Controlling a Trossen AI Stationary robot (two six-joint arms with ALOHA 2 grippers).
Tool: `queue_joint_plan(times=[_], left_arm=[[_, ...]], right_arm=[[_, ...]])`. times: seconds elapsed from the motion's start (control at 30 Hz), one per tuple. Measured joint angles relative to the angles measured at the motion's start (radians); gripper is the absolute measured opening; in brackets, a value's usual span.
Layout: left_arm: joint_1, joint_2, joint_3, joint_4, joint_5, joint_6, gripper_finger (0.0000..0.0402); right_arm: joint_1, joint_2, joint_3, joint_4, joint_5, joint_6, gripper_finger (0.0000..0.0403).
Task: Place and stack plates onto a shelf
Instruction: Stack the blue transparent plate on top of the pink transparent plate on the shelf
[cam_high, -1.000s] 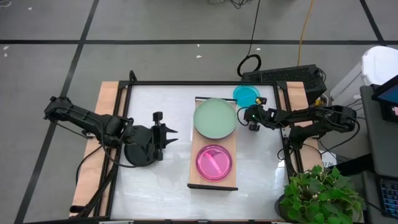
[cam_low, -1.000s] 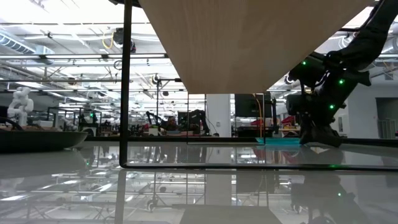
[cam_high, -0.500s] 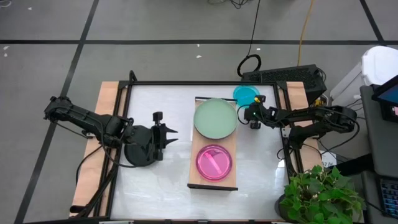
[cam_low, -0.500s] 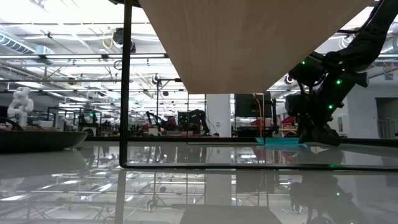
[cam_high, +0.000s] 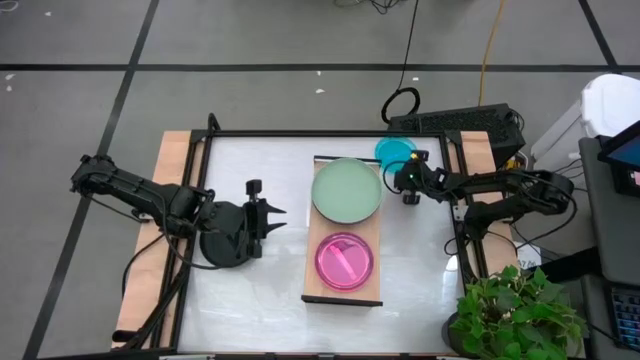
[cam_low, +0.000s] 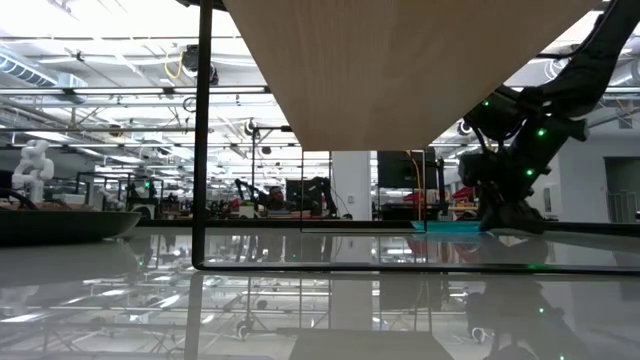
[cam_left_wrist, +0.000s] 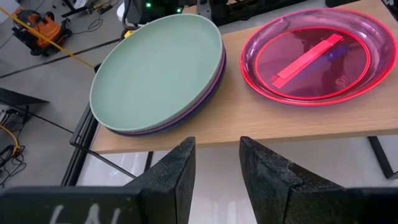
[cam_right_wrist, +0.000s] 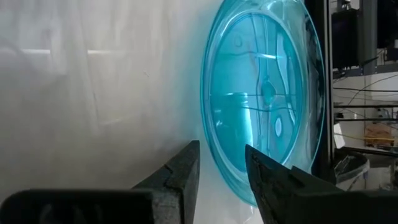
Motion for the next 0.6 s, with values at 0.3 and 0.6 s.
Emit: queue_joint_plan(times=[0.3,0.6], left_arm=[[0.0,0.0,0.0,0.001,0.0,0.0,0.0131],[0.0,0.0,0.0,0.003,0.0,0.014,0.0131]], right_arm=[[-0.023,0.01,0.001,0.017,-0.041,-0.026,0.0111],[-0.044,0.011,0.002,0.013,-0.087,-0.029,0.0054]])
